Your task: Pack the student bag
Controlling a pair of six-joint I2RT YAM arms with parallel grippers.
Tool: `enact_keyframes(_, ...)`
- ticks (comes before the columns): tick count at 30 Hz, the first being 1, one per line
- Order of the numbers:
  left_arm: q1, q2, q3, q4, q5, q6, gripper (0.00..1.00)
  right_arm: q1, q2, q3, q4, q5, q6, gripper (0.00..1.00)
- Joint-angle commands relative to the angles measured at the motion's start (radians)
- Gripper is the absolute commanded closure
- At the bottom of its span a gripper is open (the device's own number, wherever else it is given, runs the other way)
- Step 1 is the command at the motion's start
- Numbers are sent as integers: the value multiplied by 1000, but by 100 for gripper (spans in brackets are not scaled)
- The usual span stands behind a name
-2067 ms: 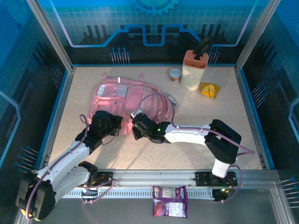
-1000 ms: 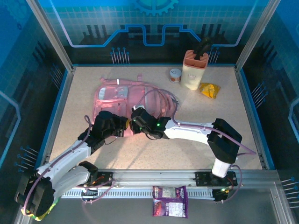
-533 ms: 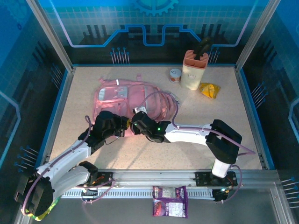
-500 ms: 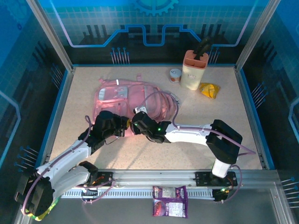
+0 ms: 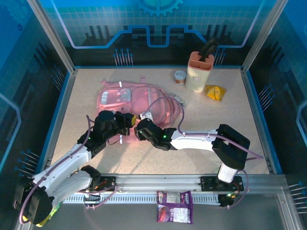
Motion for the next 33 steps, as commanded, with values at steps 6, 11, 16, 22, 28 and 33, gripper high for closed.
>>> enact_keyframes(6,13,-161,-109,-252,-79,34,76,-9,-89,-65,-38,-28,44,56)
enact_keyframes(11,35,-173,-204,-218,-76,-31,54,-9,-88,-79,-50,-54,62,51)
enact_keyframes(16,96,-113,-213,-182,-48,-20,49,-6,-87,-90,-23,-62,63,49)
enact_keyframes(22,147,-13,-212,-65,-27,-10,51,-3,-69,-81,-14,-79,65,46)
enact_keyframes(28,163,56,-194,1,-60,-16,56,1,-63,-70,-25,-66,52,46)
enact_keyframes(33,163,102,-162,44,-119,-26,71,3,-55,-59,-37,-65,60,47)
